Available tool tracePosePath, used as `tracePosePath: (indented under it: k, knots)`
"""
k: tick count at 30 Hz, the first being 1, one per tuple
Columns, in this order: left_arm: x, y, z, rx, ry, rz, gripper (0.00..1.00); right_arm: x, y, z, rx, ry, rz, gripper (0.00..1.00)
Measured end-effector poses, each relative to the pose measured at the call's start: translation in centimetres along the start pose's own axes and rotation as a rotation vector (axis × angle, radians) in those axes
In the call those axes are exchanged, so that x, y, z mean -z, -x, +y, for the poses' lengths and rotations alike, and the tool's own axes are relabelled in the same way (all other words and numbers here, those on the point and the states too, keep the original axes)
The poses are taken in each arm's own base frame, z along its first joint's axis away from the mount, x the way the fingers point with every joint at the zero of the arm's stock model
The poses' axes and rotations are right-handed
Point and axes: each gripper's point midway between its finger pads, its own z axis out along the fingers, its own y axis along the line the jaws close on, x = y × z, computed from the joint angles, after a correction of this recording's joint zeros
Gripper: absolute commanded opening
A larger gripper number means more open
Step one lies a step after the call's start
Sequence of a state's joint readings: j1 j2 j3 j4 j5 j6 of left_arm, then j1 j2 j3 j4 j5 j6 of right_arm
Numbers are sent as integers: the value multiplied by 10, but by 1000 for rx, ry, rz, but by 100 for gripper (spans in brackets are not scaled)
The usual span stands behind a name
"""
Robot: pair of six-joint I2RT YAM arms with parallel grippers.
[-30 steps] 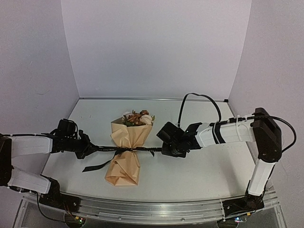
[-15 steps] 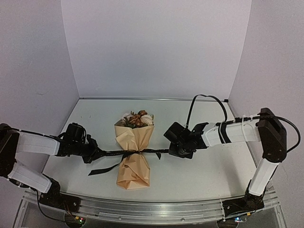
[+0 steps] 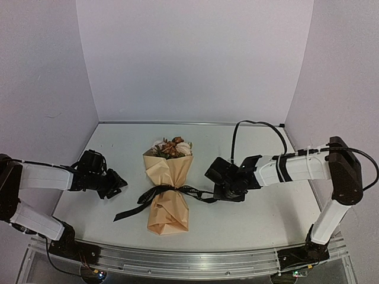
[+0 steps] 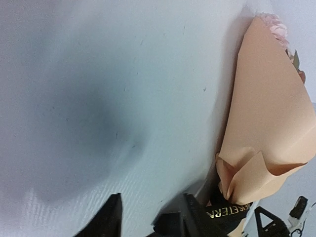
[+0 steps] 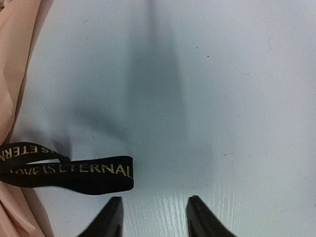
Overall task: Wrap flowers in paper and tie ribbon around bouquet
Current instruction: Tie the half-tied ribbon around the folded bouquet, then reset both arms
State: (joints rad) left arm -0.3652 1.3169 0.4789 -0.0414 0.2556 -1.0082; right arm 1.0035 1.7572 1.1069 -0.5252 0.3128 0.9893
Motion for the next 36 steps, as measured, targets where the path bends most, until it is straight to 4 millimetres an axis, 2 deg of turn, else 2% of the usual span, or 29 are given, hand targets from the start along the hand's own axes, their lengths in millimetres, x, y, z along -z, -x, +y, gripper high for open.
tracePosePath:
  k: [5,6,8,10,16,20,23,28,36]
  knots:
    - [17,10,-6,-42,5,-62,67,15,1,2,32,30,9,85]
    - [21,13,-10,-55,1,-75,71,19,3,4,32,46,6,89]
    - [30,21,-24,-95,-21,-107,92,32,10,9,34,92,-8,98]
    - [41,31,-43,-139,-59,-142,100,47,18,13,38,138,-31,98]
    - [71,57,-102,-277,-160,-231,100,82,49,11,1,225,-109,98]
    - [90,74,-137,-358,-210,-288,100,103,81,-4,-72,247,-194,98]
    - [99,84,-154,-399,-219,-322,100,122,100,-18,-120,251,-272,98]
    - [104,92,-163,-431,-208,-355,100,141,115,-32,-159,246,-360,98]
    - [99,93,-156,-444,-174,-348,100,141,118,-43,-164,207,-400,98]
